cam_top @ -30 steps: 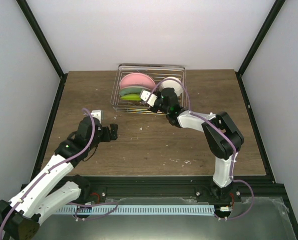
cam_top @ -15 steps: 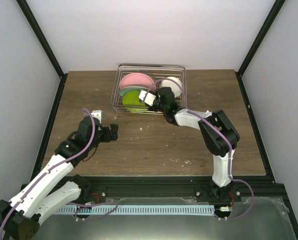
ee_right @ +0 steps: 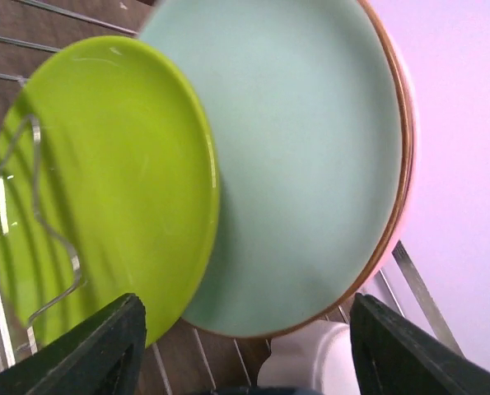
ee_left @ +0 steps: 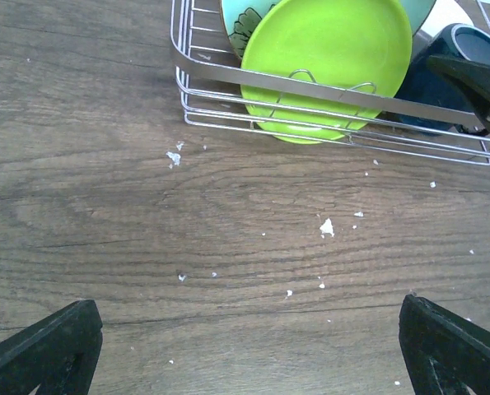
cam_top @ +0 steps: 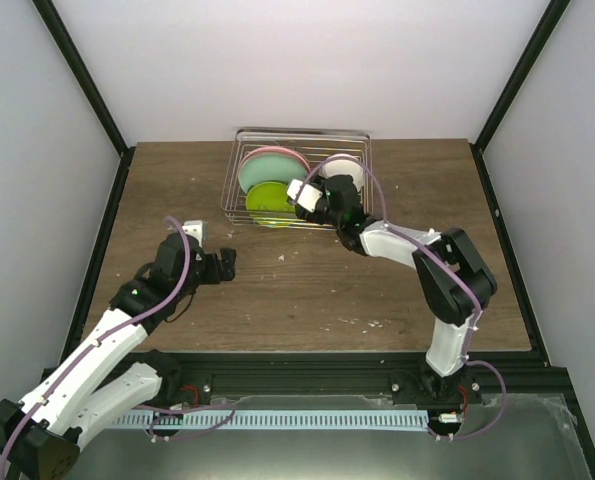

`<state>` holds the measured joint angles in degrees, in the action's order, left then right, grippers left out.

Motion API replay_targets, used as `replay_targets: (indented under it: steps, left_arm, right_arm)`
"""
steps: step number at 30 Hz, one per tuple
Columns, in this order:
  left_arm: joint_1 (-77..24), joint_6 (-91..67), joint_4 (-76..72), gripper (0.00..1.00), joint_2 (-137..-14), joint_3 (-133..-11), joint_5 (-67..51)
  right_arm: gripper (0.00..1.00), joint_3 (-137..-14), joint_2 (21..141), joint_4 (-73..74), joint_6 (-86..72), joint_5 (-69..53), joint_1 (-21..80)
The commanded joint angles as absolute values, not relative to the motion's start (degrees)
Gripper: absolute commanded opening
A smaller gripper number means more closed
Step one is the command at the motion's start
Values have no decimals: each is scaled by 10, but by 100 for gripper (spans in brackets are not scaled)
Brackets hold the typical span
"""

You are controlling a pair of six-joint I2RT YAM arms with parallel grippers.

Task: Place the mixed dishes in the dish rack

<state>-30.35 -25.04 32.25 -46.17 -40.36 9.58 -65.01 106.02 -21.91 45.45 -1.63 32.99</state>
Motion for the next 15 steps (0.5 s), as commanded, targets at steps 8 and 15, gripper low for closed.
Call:
replay_targets:
  steps: [8, 15]
  left_arm:
    - [-300, -251, 309, 100, -454, -396, 86]
    - [-299, -262, 313, 100, -452, -398, 93]
  right_arm:
    - [81, -569, 908, -149, 385, -29, 343]
    - [100, -573, 857, -72, 239, 13, 345]
